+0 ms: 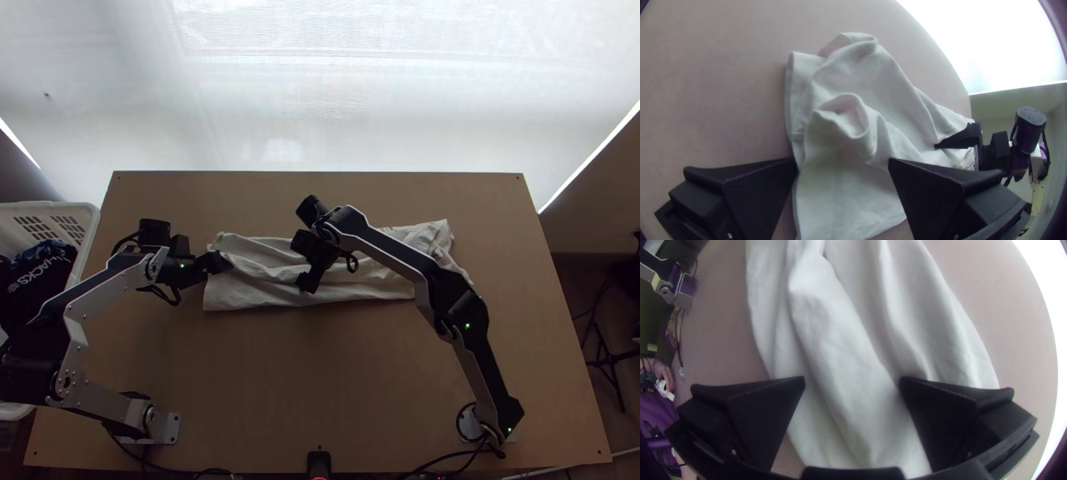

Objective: Fold the t-shirt

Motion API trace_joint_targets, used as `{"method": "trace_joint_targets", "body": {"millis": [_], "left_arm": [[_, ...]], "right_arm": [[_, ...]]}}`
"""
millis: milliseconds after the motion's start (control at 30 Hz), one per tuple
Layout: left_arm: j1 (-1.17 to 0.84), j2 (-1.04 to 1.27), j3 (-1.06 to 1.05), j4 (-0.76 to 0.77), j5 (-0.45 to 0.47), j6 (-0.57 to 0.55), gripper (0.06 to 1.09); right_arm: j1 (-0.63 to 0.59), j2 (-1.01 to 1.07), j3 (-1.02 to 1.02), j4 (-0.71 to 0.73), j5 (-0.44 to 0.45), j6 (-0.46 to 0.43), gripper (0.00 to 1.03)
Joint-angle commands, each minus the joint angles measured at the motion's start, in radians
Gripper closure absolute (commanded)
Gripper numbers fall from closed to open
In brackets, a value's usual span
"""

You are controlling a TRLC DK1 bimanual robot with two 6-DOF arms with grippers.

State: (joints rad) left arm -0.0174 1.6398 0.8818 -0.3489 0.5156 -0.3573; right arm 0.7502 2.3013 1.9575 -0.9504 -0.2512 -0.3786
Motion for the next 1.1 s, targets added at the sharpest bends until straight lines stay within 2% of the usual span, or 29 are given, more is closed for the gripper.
{"method": "trace_joint_targets", "body": {"millis": [0,167,300,500,567,600,700,800,1067], "left_arm": [[-0.042,0.025,0.003,-0.013,0.054,0.000,0.10],[-0.072,0.034,0.011,-0.024,0.047,-0.008,0.10],[-0.076,0.057,0.014,-0.050,0.047,-0.127,0.10],[-0.108,0.043,0.014,-0.015,0.017,-0.124,0.13],[-0.111,0.034,0.009,0.018,-0.020,-0.120,0.27],[-0.110,0.034,0.008,0.037,-0.046,-0.121,0.42],[-0.108,-0.001,-0.023,0.139,-0.154,-0.170,1.07],[-0.111,-0.034,-0.053,0.183,-0.154,-0.161,1.05],[-0.001,-0.087,-0.075,0.102,-0.141,-0.092,1.05]], "right_arm": [[-0.014,0.003,-0.003,-0.001,0.004,0.001,0.04],[-0.022,0.001,-0.006,-0.001,0.004,0.001,0.04],[-0.025,-0.005,-0.005,-0.001,0.004,0.004,0.04],[-0.032,-0.025,-0.017,-0.001,-0.005,0.007,0.04],[-0.037,-0.036,-0.026,-0.001,-0.008,0.012,0.04],[-0.038,-0.045,-0.034,0.001,-0.011,0.015,0.04],[-0.046,-0.077,-0.058,0.002,-0.013,0.023,0.04],[-0.064,-0.123,-0.094,0.018,-0.023,0.040,0.04],[-0.130,-0.319,-0.282,0.110,-0.037,0.078,0.04]]}}
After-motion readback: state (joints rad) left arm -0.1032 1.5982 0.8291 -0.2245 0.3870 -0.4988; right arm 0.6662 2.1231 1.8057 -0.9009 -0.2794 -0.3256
